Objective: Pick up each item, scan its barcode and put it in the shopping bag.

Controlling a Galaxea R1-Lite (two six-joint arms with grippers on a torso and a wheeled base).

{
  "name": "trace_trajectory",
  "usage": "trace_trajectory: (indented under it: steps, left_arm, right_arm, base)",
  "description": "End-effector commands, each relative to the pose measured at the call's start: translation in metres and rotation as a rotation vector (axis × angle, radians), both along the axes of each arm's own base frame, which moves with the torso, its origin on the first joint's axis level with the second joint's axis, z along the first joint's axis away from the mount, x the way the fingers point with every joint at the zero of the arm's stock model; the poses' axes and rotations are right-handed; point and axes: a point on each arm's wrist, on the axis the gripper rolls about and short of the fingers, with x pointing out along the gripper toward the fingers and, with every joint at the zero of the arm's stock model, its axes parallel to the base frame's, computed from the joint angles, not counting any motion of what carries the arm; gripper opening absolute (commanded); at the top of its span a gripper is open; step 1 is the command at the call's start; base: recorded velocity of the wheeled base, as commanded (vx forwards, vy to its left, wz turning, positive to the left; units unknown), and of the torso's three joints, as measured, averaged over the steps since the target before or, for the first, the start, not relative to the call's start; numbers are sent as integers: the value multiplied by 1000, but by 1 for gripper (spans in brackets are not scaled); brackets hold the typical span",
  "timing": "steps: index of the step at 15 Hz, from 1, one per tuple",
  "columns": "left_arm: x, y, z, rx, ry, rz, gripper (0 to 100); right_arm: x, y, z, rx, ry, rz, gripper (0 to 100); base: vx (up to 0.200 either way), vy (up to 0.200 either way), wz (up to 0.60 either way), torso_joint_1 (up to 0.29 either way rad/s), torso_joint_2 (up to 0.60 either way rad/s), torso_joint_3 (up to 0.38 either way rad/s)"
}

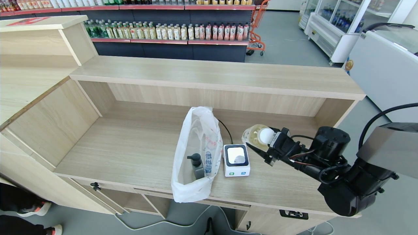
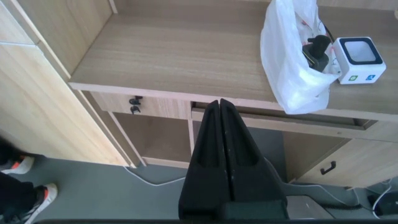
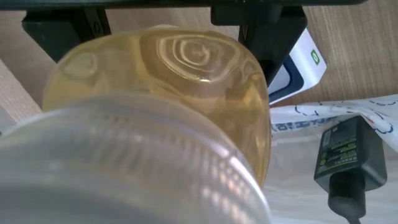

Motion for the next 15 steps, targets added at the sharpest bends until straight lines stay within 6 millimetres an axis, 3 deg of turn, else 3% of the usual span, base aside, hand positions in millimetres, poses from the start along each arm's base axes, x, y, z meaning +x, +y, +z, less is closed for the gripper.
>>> trace_trajectory:
  steps: [1,15]
  left_arm:
    - [0,0,0,0,0,0,0]
    - [0,0,0,0,0,1,0]
  right_arm:
    - [5,2,-7,-3,12,12,0]
    - [27,-10,-38,-30,58,30,0]
  base:
    - [0,0,0,0,0,0]
    - [0,0,0,0,0,0]
